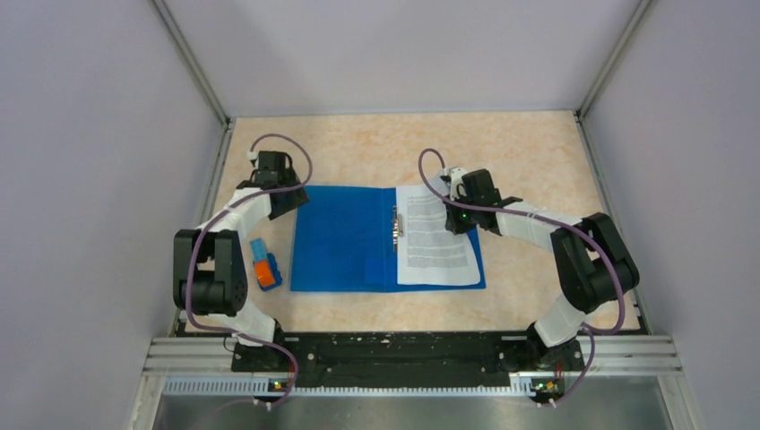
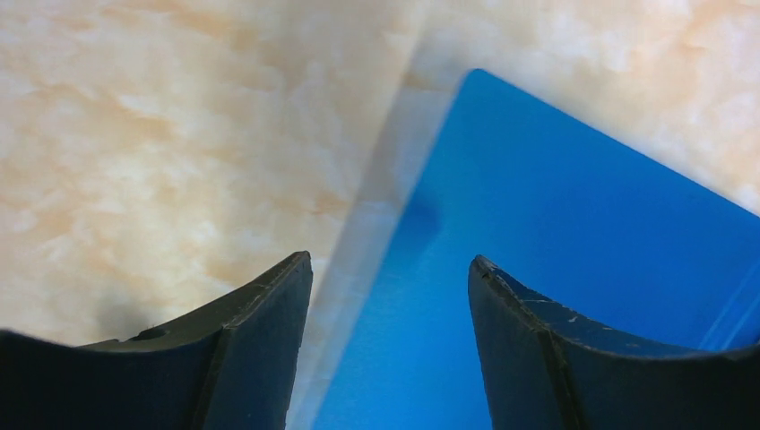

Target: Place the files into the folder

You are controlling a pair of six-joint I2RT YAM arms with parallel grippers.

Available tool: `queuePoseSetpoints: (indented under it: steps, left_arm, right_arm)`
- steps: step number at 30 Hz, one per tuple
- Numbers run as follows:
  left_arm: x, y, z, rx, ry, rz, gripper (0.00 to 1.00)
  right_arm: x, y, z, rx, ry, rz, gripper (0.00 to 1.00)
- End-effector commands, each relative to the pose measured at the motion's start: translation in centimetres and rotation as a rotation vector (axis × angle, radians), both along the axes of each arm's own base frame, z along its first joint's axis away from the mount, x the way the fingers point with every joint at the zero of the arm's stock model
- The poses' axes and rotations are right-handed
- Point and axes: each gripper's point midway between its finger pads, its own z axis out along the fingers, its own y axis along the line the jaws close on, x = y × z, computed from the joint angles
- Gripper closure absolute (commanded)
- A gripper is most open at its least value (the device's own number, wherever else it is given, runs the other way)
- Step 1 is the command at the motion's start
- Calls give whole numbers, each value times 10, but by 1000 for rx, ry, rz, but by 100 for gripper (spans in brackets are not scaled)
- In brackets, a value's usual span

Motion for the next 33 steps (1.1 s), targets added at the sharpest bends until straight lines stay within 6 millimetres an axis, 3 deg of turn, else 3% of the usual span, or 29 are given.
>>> queuePoseSetpoints:
  steps: [1, 3, 18, 33]
  left_arm:
    - [-7, 15, 8, -54, -44, -9, 30]
    - [-11, 19, 3, -96, -41, 3, 29]
    - [-21, -12, -11, -290, -25, -66, 29]
    - [-26, -26, 4, -370, -42, -97, 46]
  right_arm:
    - [12, 13, 12, 14, -36, 40, 100]
    - [12, 15, 11, 17, -32, 44, 100]
    - [13, 18, 8, 31, -20, 45, 100]
    - [14, 19, 7, 37, -1, 23, 100]
